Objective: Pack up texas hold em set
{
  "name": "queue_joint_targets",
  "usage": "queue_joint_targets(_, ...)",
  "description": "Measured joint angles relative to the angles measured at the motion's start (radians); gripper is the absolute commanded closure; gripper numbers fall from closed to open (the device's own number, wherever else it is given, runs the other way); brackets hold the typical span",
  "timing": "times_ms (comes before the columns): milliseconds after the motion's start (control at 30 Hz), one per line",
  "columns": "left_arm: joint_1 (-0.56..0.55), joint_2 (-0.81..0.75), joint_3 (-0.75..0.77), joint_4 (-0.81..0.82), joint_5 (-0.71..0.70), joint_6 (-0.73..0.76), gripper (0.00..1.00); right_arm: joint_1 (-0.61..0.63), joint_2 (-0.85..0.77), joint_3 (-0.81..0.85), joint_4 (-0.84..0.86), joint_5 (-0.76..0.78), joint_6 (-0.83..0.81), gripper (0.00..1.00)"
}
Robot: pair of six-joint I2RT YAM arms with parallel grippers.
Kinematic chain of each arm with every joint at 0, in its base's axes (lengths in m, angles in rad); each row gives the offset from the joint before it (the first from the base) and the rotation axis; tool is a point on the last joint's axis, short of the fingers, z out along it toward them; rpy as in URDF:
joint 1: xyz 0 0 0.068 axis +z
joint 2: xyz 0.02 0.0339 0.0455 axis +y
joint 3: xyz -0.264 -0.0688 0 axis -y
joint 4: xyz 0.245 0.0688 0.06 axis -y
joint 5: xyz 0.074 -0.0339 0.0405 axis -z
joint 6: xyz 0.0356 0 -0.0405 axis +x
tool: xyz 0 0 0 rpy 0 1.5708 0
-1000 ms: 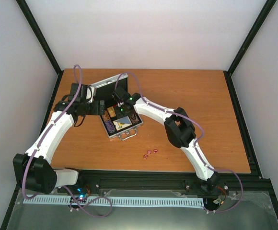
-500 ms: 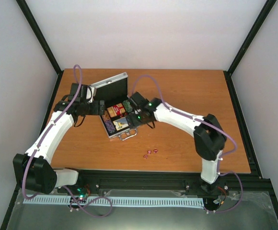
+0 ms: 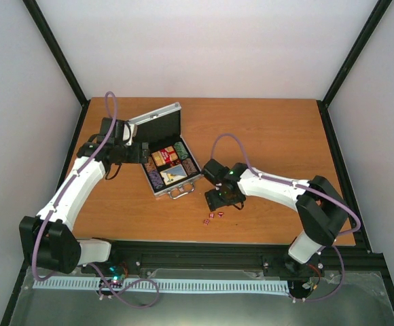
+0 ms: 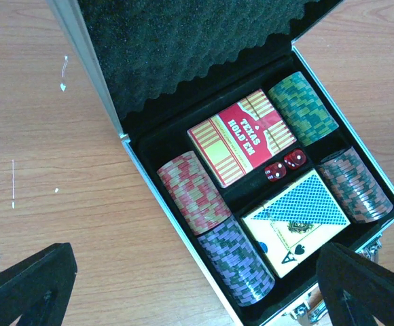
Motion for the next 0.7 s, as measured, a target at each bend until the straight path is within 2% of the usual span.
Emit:
queue_joint_targets(200,0.0,0.004,0.0,0.0,0.0,0.0,0.0,0.025,0.0,-0.062,0.021,-0.028,0.0,0.38)
queue_joint_targets(500,0.0,0.004,-0.002,0.0,0.0,0.0,0.0,0.026,0.0,-0.088,0.059,-0.067,-0.008,0.4)
queue_joint_targets(700,0.0,0.004,-0.01,0.001,0.0,0.0,0.0,0.025,0.0,-0.098,0.075,-0.087,-0.011,0.49)
